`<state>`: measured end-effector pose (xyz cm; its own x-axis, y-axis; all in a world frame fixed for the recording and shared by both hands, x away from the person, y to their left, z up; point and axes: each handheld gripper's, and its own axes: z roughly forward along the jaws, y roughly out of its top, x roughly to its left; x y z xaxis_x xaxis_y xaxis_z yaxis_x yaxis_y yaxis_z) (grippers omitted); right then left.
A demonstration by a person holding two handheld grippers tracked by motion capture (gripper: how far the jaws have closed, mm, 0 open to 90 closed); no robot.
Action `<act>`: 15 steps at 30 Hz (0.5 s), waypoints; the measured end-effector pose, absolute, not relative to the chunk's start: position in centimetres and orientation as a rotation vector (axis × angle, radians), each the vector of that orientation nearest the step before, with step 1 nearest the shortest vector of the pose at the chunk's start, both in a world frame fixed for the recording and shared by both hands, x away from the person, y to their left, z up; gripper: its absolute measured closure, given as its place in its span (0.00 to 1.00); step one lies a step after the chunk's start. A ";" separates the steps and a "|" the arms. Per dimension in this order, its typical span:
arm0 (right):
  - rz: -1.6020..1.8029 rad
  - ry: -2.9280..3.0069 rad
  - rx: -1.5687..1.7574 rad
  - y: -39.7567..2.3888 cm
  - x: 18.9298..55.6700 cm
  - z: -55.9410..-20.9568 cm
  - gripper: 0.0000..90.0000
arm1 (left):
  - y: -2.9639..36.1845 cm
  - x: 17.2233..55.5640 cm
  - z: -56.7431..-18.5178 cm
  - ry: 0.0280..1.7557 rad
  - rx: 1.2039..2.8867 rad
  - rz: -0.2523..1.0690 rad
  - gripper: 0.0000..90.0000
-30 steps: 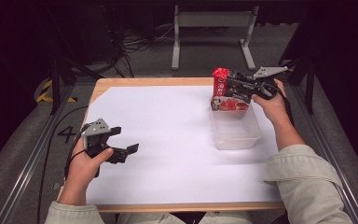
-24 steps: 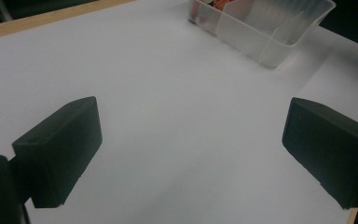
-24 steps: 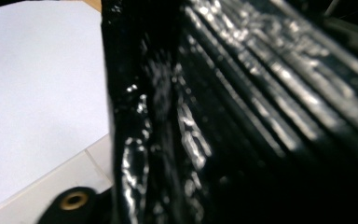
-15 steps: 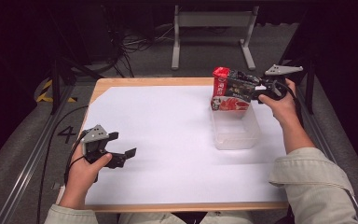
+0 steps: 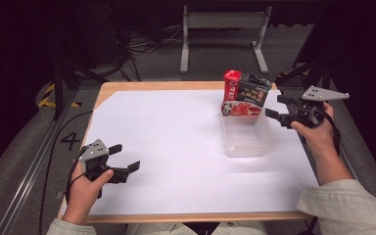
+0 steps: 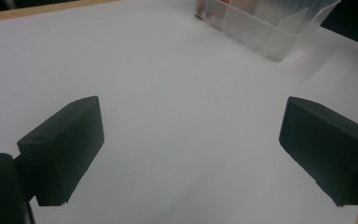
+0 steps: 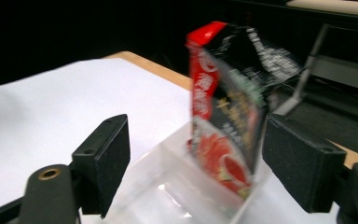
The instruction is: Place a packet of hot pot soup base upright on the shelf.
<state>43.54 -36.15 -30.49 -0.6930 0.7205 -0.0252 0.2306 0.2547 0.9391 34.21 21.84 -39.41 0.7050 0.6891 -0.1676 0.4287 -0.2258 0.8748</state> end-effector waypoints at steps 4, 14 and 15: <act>1.491 2.089 0.829 -36.3 41.0 -31.5 0.26 | 22.0 33.9 -39.6 0.870 1.845 0.304 0.08; 1.538 2.068 0.821 -36.0 36.3 -34.4 0.26 | 22.4 33.4 -40.3 0.877 1.807 0.284 0.08; 1.527 2.065 0.825 -36.0 35.9 -34.8 0.25 | 22.5 33.3 -40.5 0.879 1.798 0.285 0.08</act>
<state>35.88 -36.00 -34.80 -0.7250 0.6887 0.0003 0.2019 0.2121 0.9562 33.29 22.47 -40.48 0.7001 0.6821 -0.2112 0.4284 -0.1646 0.8885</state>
